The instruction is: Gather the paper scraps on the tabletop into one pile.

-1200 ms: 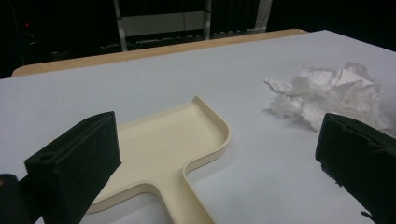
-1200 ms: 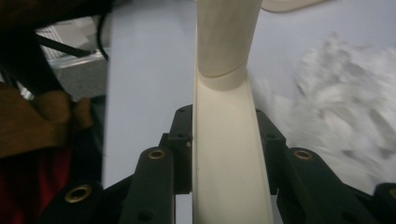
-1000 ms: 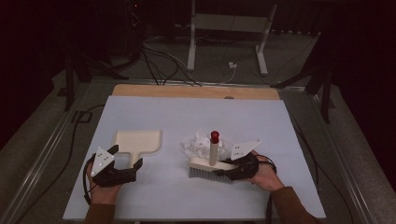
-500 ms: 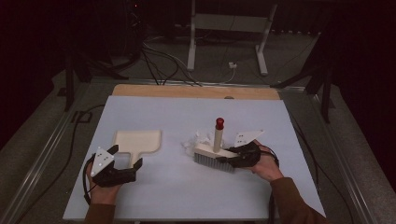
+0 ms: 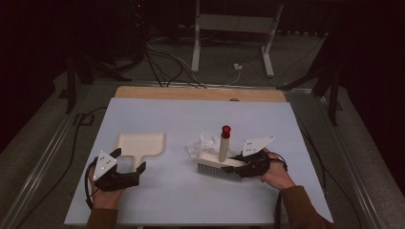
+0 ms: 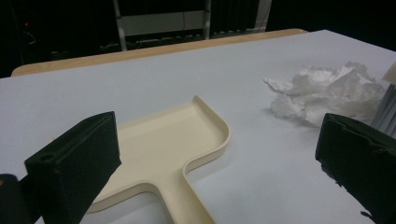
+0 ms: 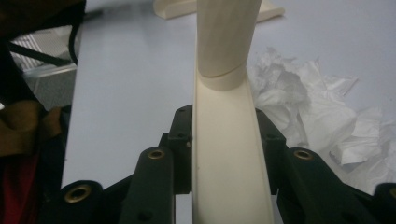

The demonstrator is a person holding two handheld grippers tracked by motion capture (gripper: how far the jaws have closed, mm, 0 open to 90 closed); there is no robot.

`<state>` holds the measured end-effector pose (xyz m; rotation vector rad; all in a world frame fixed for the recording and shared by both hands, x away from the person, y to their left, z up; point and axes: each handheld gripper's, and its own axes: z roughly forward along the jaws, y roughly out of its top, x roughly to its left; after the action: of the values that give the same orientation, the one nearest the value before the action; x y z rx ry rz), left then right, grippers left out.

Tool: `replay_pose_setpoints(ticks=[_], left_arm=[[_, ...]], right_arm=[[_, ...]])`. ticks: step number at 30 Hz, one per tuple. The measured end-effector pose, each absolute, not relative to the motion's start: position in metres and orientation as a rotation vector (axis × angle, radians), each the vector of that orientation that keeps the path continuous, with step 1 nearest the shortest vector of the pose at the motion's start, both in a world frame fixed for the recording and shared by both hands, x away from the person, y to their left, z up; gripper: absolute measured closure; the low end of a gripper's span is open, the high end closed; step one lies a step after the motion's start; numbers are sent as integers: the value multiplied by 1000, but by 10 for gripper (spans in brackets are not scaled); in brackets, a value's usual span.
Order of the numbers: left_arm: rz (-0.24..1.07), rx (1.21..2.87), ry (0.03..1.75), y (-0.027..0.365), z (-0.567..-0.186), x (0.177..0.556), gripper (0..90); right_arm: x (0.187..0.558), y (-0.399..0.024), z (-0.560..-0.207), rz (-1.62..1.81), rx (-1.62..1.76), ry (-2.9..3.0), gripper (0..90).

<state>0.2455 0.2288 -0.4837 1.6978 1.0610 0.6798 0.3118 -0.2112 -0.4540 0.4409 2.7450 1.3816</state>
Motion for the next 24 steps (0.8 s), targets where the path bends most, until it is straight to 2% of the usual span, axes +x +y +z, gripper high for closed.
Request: replay_pose_setpoints(ticks=[18,24], left_arm=[[680,1697,1061,229,-484,246,8],[679,1702,1062,229,-485,246,8]], right_arm=[[315,-242,-437,1644,678,2501,681],[312,-245,-431,1631,727,2424,681]])
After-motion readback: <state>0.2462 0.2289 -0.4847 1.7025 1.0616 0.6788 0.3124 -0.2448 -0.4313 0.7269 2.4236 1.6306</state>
